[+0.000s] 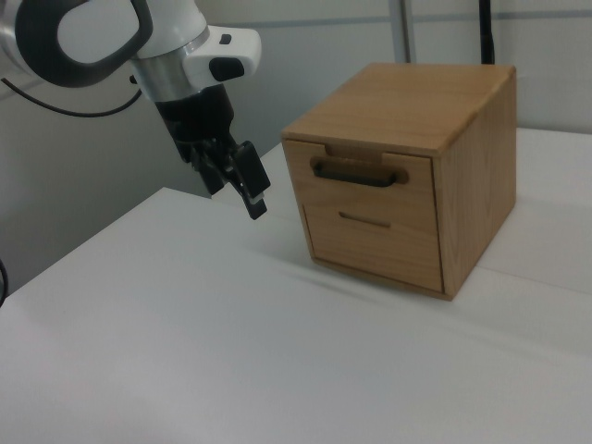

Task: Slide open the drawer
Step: 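Raise the open gripper and swing it toward the wooden cabinet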

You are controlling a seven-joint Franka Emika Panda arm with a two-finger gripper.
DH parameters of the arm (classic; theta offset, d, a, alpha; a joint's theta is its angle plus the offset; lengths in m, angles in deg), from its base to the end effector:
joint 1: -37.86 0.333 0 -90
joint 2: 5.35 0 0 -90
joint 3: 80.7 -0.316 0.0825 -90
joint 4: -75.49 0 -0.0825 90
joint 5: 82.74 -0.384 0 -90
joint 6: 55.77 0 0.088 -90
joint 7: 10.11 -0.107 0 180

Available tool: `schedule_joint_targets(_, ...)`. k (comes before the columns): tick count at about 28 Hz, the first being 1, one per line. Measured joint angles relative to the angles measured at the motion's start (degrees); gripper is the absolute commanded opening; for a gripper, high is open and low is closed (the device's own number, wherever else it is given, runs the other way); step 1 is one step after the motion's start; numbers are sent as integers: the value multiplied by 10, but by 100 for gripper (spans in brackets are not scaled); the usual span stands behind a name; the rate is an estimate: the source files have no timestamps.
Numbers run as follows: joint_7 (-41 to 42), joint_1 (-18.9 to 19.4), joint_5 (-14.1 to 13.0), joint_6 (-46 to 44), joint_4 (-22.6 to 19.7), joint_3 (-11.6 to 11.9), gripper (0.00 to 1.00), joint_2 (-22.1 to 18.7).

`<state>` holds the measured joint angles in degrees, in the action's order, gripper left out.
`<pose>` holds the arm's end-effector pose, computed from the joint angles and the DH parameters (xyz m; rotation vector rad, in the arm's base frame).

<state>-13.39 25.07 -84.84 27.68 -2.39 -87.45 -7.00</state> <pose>0.5252 -0.0500 0.7276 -3.0963 0.2420 -0.1968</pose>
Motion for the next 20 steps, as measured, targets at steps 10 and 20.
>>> schedule_joint_targets(10,-86,99,56,-30,0,102,100,-8)
schedule_joint_targets(20,-179,117,57,-63,1,136,100,-27)
